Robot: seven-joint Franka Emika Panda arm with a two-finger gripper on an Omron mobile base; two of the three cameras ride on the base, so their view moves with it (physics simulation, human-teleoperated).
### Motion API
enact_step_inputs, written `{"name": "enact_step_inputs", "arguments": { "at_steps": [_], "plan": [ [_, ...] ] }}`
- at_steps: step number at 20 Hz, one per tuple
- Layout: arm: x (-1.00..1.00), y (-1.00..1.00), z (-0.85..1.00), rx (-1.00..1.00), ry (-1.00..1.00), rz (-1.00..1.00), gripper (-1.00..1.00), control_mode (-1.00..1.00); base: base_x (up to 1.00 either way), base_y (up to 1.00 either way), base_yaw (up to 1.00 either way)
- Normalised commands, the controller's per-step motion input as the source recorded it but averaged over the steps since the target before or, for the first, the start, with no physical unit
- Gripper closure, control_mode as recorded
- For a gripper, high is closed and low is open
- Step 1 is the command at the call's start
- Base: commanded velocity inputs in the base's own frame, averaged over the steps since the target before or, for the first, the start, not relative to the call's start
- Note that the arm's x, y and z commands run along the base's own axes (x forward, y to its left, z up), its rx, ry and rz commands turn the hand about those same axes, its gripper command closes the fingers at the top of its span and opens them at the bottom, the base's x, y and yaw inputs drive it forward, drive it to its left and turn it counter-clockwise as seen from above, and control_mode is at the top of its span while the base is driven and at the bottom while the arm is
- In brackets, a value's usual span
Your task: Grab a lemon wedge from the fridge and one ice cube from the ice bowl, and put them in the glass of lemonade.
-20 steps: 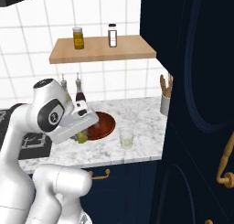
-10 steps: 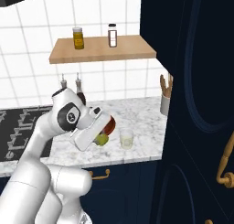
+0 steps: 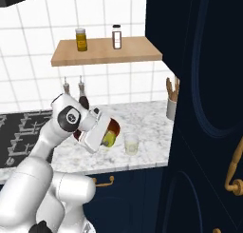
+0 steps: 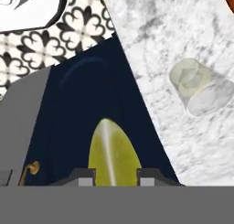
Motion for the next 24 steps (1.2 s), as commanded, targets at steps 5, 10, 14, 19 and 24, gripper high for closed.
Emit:
{"name": "enact_step_inputs", "arguments": {
  "at_steps": [5, 10, 14, 19, 24],
  "plan": [
    [0.4, -0.34, 0.0, -0.17, 0.23, 0.37, 1.0, -1.0, 0.0, 0.0, 0.0],
    [0.44, -0.23, 0.0, -0.1, 0.31, 0.29, 1.0, -1.0, 0.0, 0.0, 0.0],
    [0.29, -0.05, -0.08, -0.05, 0.15, 0.12, 1.0, -1.0, 0.0, 0.0, 0.0],
    [0.35, 0.0, -0.1, -0.01, 0.0, 0.0, 1.0, -1.0, 0.0, 0.0, 0.0],
    [0.43, 0.0, -0.3, -0.02, -0.06, 0.0, 1.0, -1.0, 0.0, 0.0, 0.0]
  ]
}}
